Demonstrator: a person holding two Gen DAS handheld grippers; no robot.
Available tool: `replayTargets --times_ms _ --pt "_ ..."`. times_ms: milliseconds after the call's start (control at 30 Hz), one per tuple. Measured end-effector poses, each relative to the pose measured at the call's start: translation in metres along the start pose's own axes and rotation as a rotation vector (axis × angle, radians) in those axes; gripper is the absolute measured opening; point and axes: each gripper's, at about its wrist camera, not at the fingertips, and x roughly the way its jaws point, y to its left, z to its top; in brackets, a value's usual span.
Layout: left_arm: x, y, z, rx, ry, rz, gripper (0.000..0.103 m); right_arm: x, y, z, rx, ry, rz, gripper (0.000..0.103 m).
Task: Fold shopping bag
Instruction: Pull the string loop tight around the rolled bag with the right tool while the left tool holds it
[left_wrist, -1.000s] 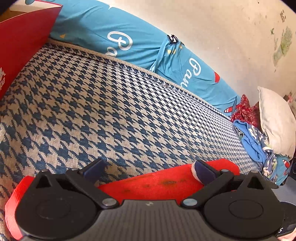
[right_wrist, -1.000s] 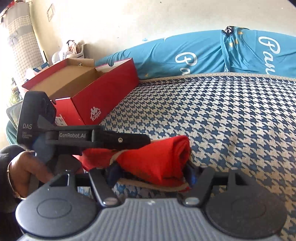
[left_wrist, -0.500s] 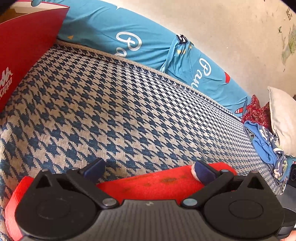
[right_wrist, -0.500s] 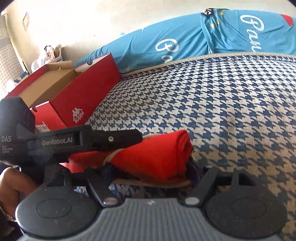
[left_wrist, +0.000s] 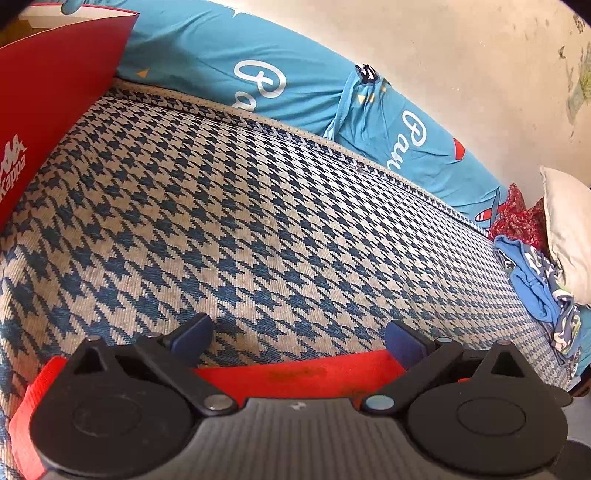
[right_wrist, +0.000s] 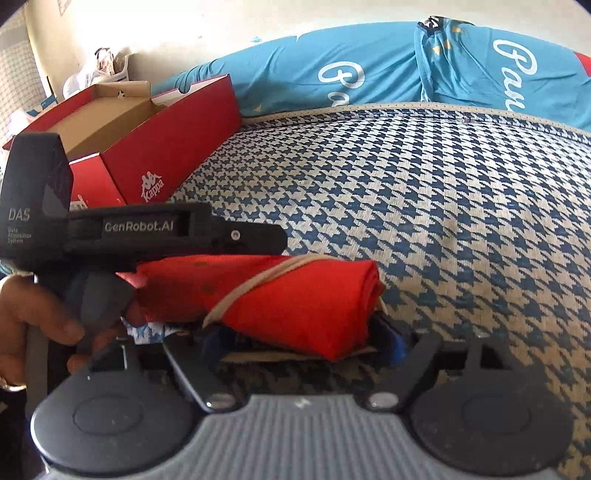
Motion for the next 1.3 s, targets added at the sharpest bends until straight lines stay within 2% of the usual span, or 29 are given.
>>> replayTargets --times_ms 300,400,467,567,867,933,1000,1100,1300 --pt "0.0 0.004 0.003 -0.029 0.008 -0.02 0.101 0.018 0.004 -0.004 -0.067 -0.133 -0.039 0.086" --pt "0.0 0.004 0.003 -0.032 0.014 -0.025 0.101 0.022 0.007 0.002 -0.076 -0.123 -0.051 0.086" --pt "0.0 0.006 0.005 -0.045 0.017 -0.032 0.101 0.022 0.007 0.009 -0.088 -0.108 -0.053 0.08" --pt "-0.003 0.016 0.01 -0.117 0.019 -0.077 0.101 0.02 0.005 0.02 -0.077 -0.107 -0.038 0.074" --pt "-0.014 0.038 0.018 -0.298 0.014 -0.145 0.101 0.01 0.017 0.042 -0.149 -0.154 0.0 0.07" --pt "-0.016 0.042 0.02 -0.33 0.025 -0.156 0.101 0.009 0.018 0.045 -0.168 -0.141 0.011 0.07" --pt "-0.013 0.039 0.021 -0.306 0.081 -0.132 0.101 0.014 0.011 0.047 -0.126 -0.087 0.028 0.07" --pt "-0.01 0.029 0.017 -0.235 0.07 -0.096 0.101 0.02 0.005 0.047 -0.074 -0.029 0.039 0.07" --pt "-0.014 0.032 0.019 -0.238 0.072 -0.099 0.101 0.025 0.004 0.051 -0.051 0.001 0.054 0.07"
